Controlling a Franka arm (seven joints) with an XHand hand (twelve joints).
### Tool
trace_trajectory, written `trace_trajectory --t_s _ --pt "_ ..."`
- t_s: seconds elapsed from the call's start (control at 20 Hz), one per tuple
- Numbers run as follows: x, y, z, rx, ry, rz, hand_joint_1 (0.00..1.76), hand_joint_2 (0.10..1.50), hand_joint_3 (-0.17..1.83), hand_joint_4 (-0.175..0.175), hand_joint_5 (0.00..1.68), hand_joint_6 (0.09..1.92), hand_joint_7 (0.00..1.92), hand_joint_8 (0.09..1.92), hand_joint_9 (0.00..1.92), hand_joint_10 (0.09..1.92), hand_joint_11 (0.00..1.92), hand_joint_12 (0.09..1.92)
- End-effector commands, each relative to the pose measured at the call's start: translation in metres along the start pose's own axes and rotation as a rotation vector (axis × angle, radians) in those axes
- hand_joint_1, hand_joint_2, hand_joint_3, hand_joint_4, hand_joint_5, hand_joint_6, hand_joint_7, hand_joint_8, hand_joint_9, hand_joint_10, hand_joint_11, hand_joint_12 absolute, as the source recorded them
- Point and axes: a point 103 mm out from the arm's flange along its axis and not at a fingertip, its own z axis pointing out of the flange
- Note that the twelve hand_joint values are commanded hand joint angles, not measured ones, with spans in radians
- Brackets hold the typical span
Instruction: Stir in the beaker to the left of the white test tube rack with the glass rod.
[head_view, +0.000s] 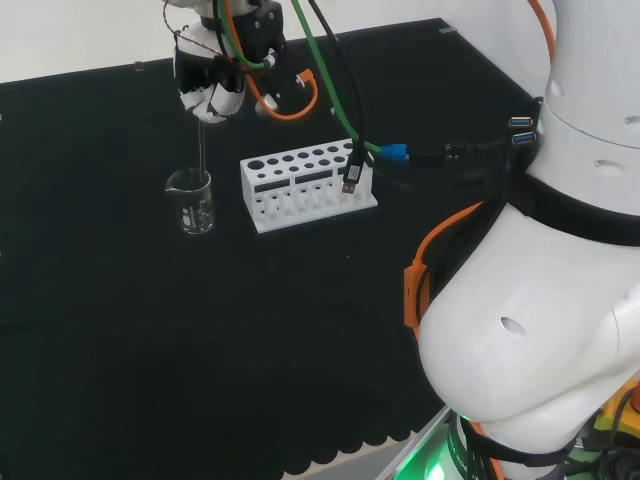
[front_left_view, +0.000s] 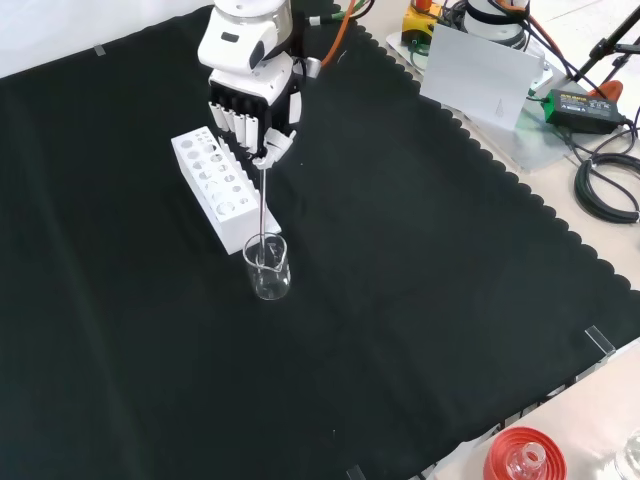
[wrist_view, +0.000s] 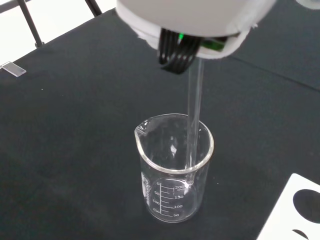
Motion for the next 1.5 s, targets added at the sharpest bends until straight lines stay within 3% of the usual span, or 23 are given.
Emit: trace_trajectory --t_s 0.05,0.55,0.8,1.15,1.5 --pt "0.017 0.009 -0.001 0.009 0.007 -0.02 1.33 0.59 0.76 -0.175 1.23 0.55 1.4 0.72 1.68 0.59 1.62 0.66" --pt "0.026 0.037 0.014 0.03 0.022 -0.041 1.33 0.59 0.76 -0.175 1.23 0.55 1.4 0.72 1.68 0.59 1.61 0.66" --pt "0.009 0.039 0.01 0.021 0.019 -0.036 1.33 0.59 0.76 -0.175 1.23 0.55 1.4 0.72 1.68 0.59 1.61 0.66" --pt "-0.01 0.025 0.009 0.026 0.008 -0.008 1.33 0.59 0.76 -0.175 1.23 0.55 1.4 0.72 1.68 0.59 1.61 0.66" --pt "0.002 0.004 0.01 0.043 -0.013 0.009 1.33 0.59 0.75 -0.175 1.23 0.55 1.4 0.72 1.68 0.59 1.61 0.66"
